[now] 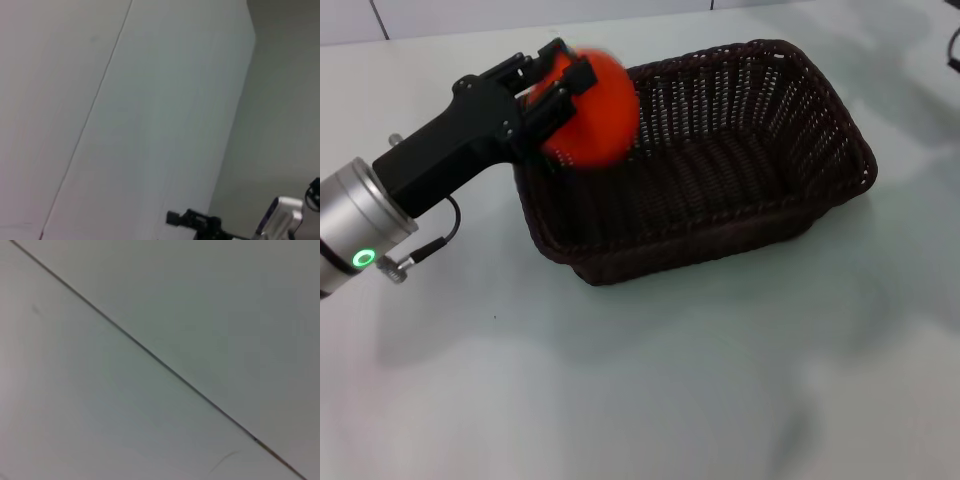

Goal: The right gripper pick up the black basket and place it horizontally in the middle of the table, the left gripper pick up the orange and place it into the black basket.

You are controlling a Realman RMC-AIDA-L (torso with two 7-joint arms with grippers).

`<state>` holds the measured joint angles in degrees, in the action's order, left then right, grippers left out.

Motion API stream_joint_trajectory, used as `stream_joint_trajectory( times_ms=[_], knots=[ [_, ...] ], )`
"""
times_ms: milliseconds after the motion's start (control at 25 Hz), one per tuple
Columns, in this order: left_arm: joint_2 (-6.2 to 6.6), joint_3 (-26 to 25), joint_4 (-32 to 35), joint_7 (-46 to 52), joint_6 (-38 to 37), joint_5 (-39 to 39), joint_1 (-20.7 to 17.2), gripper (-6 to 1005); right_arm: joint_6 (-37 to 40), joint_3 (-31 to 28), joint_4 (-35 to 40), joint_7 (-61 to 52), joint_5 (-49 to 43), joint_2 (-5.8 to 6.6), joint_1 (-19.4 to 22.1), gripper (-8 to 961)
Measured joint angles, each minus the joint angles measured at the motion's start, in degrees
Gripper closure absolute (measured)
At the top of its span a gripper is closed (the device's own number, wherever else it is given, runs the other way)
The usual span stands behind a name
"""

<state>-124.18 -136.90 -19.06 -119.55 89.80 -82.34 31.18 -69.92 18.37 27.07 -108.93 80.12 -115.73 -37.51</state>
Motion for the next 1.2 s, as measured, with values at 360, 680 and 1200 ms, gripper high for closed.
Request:
stream_joint_trajectory(
  times_ms=[360, 680, 1200],
  knots=[
    [0.06, -0.59, -0.24, 0.3, 5.62, 1.27, -2.44, 534, 0.54, -0.11, -1.6, 6.01, 3.52, -2.37, -0.52, 147],
    [0.19, -3.83, -1.73, -0.87, 11.86, 6.77, -8.98, 193, 0.11, -0.4, -2.78, 9.66, 7.65, -2.79, 0.06, 146],
    [-0.23, -16.53, 6.29, -18.51, 19.64, 18.65, -19.75, 193, -0.91, -0.53, -7.4, 45.76, 25.88, -3.64, 4.07, 146]
  ],
)
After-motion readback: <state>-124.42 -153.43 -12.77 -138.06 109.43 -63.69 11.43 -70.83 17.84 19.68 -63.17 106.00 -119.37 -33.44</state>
